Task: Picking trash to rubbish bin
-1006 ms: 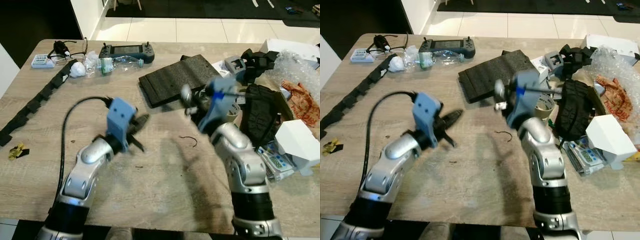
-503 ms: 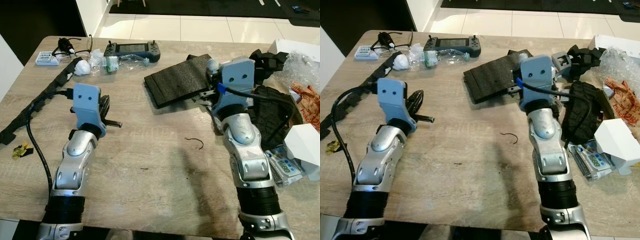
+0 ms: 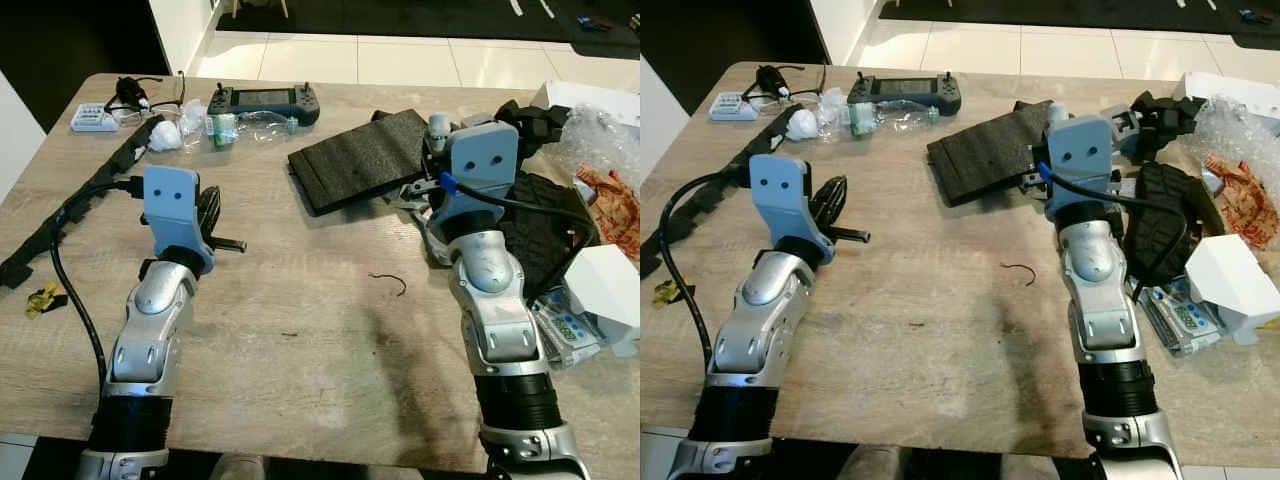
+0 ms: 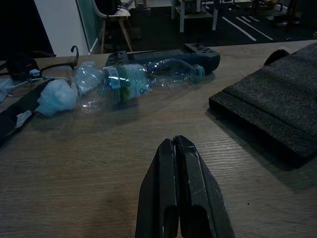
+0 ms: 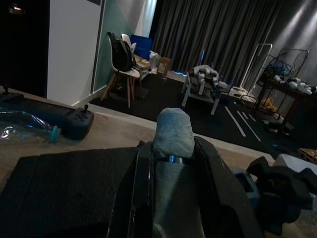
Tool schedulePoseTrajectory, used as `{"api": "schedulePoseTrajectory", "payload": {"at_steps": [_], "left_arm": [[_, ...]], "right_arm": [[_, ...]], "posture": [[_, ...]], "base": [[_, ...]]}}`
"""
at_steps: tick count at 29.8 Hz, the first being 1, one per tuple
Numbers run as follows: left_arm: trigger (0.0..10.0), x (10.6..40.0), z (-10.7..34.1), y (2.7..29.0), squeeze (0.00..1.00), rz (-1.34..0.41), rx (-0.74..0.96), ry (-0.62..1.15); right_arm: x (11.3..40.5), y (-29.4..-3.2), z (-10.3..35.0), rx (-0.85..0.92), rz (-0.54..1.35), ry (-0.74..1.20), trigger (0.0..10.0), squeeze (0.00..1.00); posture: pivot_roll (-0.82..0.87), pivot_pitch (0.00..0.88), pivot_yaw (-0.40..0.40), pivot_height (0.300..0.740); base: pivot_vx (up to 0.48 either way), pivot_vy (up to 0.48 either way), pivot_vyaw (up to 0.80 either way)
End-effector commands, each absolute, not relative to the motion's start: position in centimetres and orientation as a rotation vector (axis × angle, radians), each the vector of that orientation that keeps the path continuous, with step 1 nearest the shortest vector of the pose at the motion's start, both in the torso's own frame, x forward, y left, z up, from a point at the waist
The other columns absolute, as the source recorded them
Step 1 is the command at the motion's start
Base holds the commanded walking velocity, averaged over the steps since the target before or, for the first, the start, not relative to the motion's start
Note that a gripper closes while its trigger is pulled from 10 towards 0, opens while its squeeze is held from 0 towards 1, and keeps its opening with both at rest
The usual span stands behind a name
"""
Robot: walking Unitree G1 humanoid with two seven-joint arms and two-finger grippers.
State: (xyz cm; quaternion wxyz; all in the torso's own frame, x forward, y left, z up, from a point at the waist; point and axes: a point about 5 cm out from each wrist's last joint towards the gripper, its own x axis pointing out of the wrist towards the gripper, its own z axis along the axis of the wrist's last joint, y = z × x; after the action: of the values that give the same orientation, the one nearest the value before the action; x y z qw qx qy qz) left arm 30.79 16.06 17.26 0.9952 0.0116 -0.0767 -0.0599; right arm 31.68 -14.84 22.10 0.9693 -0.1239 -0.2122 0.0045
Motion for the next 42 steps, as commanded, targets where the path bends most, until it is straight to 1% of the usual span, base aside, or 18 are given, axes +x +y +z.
{"api": "schedulePoseTrajectory", "payload": {"at_steps": [1, 9, 24, 36, 42], "left_arm": [[10.0, 30.7, 17.2, 15.7, 0.0, -0.126, 0.018, -0.159], [10.0, 30.6, 17.2, 15.6, 0.0, -0.143, 0.032, -0.161], [10.0, 30.6, 17.1, 15.4, 0.0, -0.157, 0.049, -0.159], [10.0, 30.5, 17.1, 15.6, 0.0, -0.16, 0.058, -0.161], [10.0, 30.7, 17.2, 15.2, 0.0, -0.198, 0.075, -0.156]], "right_arm": [[31.5, -15.0, 21.4, -0.232, 0.0, -0.413, 10.0, 0.0], [31.7, -15.1, 20.9, -0.22, -0.002, -0.39, 10.0, 0.0], [31.7, -15.2, 20.7, -0.211, -0.005, -0.387, 10.0, 0.0], [31.7, -14.9, 20.5, -0.202, -0.005, -0.388, 10.0, 0.0], [31.6, -15.0, 20.4, -0.191, -0.015, -0.384, 10.0, 0.0]], "posture": [[0.02, 0.102, 0.018, 0.74], [0.02, 0.106, 0.02, 0.74], [0.02, 0.108, 0.021, 0.74], [0.03, 0.091, 0.029, 0.74], [0.03, 0.08, 0.037, 0.74]], "base": [[0.0, 0.0, 0.0], [0.0, 0.0, 0.0], [-0.303, 0.0, 0.0], [-0.321, 0.0, 0.0], [0.0, 0.0, 0.0]]}}
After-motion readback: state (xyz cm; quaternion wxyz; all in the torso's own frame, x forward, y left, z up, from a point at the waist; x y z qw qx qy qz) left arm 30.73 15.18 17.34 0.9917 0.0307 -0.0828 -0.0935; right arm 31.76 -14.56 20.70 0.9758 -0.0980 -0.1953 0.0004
